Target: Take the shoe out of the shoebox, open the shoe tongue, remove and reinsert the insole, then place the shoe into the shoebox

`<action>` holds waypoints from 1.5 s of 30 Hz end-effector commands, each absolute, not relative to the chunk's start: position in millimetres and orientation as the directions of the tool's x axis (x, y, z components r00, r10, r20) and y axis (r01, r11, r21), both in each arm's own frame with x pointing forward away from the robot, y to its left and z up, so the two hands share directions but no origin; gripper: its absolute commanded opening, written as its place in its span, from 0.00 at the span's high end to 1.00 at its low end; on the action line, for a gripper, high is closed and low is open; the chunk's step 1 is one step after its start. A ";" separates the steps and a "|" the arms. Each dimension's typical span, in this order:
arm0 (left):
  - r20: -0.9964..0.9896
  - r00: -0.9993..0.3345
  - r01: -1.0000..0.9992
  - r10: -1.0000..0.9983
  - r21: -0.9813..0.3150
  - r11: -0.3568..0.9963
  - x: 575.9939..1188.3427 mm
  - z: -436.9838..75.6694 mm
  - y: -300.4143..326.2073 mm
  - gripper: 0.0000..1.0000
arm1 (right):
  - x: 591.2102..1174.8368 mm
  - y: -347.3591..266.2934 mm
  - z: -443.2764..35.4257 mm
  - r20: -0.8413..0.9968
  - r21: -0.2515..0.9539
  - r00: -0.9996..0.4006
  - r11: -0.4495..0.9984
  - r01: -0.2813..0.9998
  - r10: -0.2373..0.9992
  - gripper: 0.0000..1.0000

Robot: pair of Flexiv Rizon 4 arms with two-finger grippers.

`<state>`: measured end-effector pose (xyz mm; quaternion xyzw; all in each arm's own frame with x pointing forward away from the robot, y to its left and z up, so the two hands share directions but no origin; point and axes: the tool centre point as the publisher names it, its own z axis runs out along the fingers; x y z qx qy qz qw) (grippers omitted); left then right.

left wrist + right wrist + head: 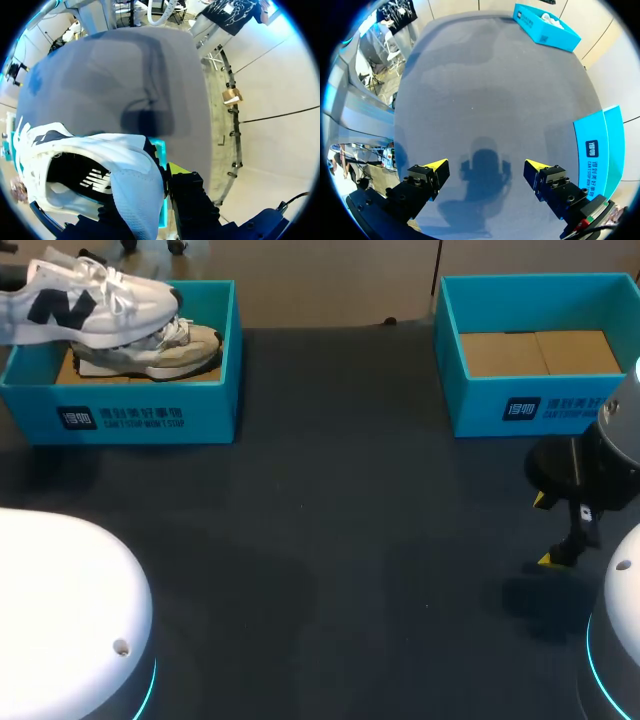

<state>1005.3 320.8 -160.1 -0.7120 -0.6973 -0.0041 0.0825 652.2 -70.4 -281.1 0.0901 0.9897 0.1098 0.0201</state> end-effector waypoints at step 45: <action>0.176 0.070 0.994 0.982 0.072 -0.084 716.7 -176.8 170.4 1.00 | 651.6 -70.1 -281.9 -0.021 0.220 -0.983 0.960 0.174 0.183 0.00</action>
